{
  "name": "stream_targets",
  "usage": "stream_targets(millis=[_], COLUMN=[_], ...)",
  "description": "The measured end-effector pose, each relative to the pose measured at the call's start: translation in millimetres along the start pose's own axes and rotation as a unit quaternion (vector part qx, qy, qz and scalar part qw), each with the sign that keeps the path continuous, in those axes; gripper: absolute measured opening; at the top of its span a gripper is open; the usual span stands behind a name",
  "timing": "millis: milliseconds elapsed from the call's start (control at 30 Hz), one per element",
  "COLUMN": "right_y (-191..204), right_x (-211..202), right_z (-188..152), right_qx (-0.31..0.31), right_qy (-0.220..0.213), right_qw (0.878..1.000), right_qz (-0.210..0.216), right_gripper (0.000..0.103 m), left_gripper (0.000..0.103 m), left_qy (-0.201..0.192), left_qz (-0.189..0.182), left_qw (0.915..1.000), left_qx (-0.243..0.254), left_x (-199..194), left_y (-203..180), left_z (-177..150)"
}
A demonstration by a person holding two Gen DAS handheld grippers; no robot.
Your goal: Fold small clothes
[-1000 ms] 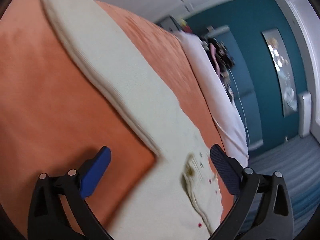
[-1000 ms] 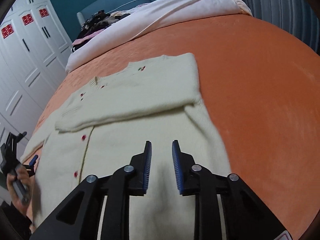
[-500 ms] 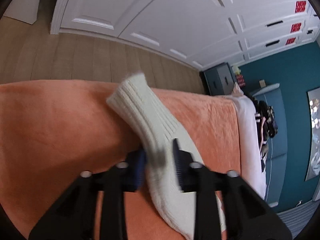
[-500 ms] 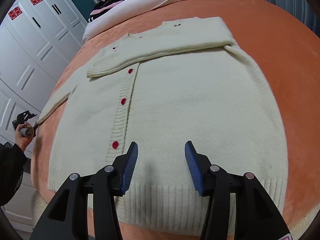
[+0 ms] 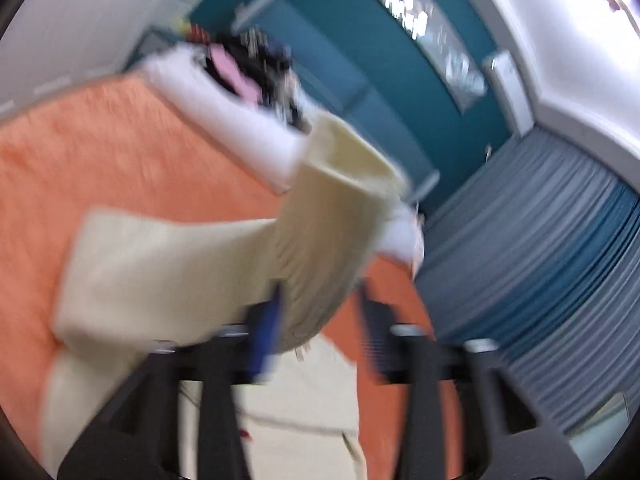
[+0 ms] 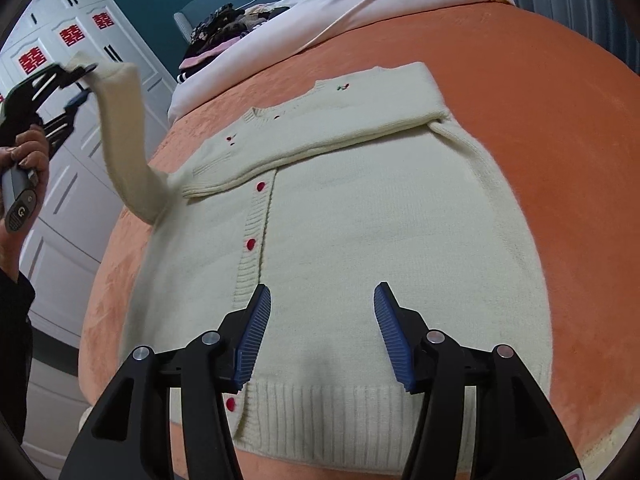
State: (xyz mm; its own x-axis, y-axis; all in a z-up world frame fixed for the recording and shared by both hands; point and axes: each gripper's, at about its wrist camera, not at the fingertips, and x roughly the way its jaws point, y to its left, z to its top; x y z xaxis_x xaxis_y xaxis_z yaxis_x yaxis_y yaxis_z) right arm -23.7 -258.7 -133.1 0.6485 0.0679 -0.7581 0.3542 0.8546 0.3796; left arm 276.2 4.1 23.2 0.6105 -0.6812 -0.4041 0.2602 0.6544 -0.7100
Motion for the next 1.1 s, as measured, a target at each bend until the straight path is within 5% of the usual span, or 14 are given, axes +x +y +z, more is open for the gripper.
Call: stream_targets(millis=[33, 167, 233, 500, 600, 733, 800, 833, 900, 1000, 1100], right_y=[-5, -25, -32, -30, -25, -30, -25, -19, -2, 18, 11], right_x=[-1, -6, -7, 47, 87, 148, 164, 169, 171, 121, 80], right_z=[0, 7, 16, 106, 143, 168, 171, 173, 183, 208, 218], right_qx=[0.004, 0.012, 0.005, 0.011, 0.032, 0.076, 0.085, 0.082, 0.060, 0.037, 0.022], right_qy=[0.000, -0.005, -0.011, -0.029, -0.018, 0.019, 0.016, 0.015, 0.016, -0.064, -0.126], right_qw=[1.000, 1.000, 1.000, 0.999, 0.999, 0.997, 0.996, 0.996, 0.998, 0.994, 0.988], right_qz=[-0.002, -0.017, -0.021, 0.013, 0.028, -0.004, 0.005, 0.015, 0.016, 0.082, 0.089], right_gripper=[0.054, 0.054, 0.056, 0.061, 0.064, 0.065, 0.057, 0.033, 0.011, 0.010, 0.009], left_gripper=[0.092, 0.092, 0.092, 0.092, 0.092, 0.092, 0.087, 0.058, 0.036, 0.026, 0.023], left_qy=[0.020, 0.096, 0.097, -0.002, -0.005, -0.021, -0.024, -0.024, -0.013, -0.030, -0.016], left_qz=[0.023, 0.074, 0.101, 0.136, 0.140, 0.134, 0.136, 0.122, 0.112, 0.107, 0.124], left_qw=[0.9995, 0.9885, 0.9805, 0.9585, 0.9477, 0.9344, 0.9373, 0.9434, 0.9532, 0.9652, 0.9688], left_qx=[-0.011, -0.091, -0.138, -0.251, -0.287, -0.329, -0.320, -0.308, -0.281, -0.237, -0.214], left_x=[19, 60, 54, 1, 6, 10, 15, 20, 29, 26, 30], left_y=[1, 45, 78, 179, 207, 227, 221, 216, 208, 191, 195], left_z=[-29, -117, -133, -74, -49, -48, -45, -41, -30, -17, -26])
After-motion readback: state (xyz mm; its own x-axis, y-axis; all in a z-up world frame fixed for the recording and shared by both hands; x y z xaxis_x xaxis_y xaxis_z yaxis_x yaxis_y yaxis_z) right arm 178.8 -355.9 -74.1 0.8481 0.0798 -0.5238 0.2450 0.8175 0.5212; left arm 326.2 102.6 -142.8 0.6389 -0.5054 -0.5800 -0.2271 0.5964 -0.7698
